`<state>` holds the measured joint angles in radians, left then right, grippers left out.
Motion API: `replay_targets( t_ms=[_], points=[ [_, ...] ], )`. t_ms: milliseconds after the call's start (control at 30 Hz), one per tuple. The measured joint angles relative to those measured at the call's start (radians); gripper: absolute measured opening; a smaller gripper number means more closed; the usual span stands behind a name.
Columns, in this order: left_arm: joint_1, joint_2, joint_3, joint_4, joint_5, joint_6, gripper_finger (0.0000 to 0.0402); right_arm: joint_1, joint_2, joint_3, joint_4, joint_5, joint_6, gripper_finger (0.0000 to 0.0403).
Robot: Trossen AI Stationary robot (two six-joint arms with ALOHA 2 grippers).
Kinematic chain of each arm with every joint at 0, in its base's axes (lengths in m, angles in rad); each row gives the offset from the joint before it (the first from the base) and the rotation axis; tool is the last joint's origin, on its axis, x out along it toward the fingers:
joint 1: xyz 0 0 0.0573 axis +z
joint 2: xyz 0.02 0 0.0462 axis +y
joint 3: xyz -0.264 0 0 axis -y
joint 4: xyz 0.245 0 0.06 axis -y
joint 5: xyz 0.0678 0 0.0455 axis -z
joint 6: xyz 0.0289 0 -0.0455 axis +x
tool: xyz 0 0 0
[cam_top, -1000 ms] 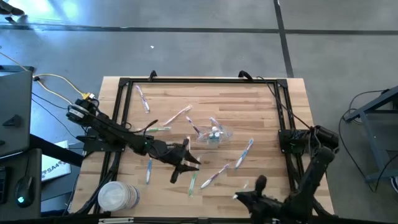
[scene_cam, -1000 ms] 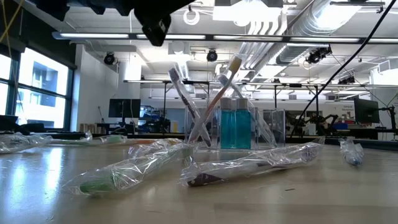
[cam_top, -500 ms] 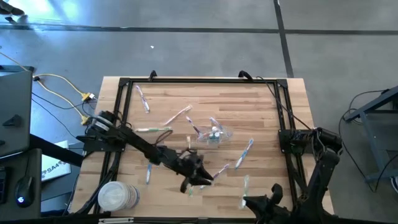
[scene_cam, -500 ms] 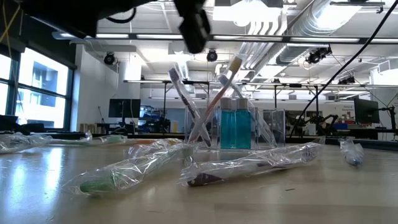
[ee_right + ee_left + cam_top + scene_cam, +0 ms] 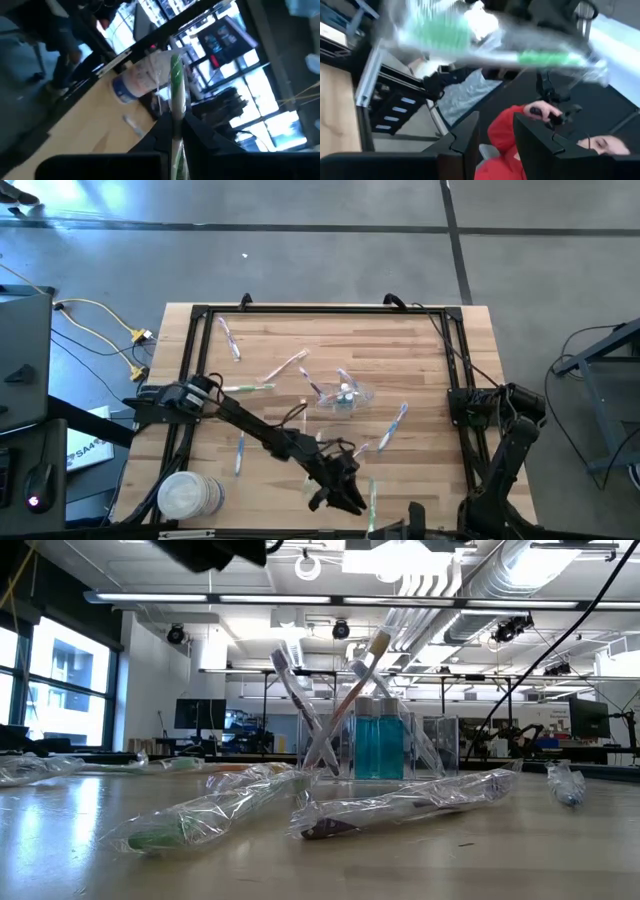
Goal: Pick & Place toothbrushing station
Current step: Put the bottom right green toothbrush into the wire organizer
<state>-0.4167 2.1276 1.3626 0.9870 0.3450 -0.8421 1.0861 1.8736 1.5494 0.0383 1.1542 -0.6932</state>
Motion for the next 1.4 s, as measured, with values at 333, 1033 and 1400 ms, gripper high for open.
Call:
replay_targets(
  t_ms=[333, 1033, 1400],
  points=[
    [-0.01, 0.002, 0.027, -0.023, -0.021, 0.026, 0.0118, -0.016, 0.0, 0.0, 0.019, -0.071, -0.055, 0.0018],
    [-0.011, 0.005, 0.027, 0.114, -0.089, 0.059, 0.0118, -0.001, -0.002, 0.001, -0.037, -0.121, 0.007, 0.0018],
    [-0.009, 0.003, 0.027, 0.141, -0.14, 0.052, 0.0118, -0.017, -0.001, -0.001, -0.04, -0.227, 0.013, 0.0018]
  ],
)
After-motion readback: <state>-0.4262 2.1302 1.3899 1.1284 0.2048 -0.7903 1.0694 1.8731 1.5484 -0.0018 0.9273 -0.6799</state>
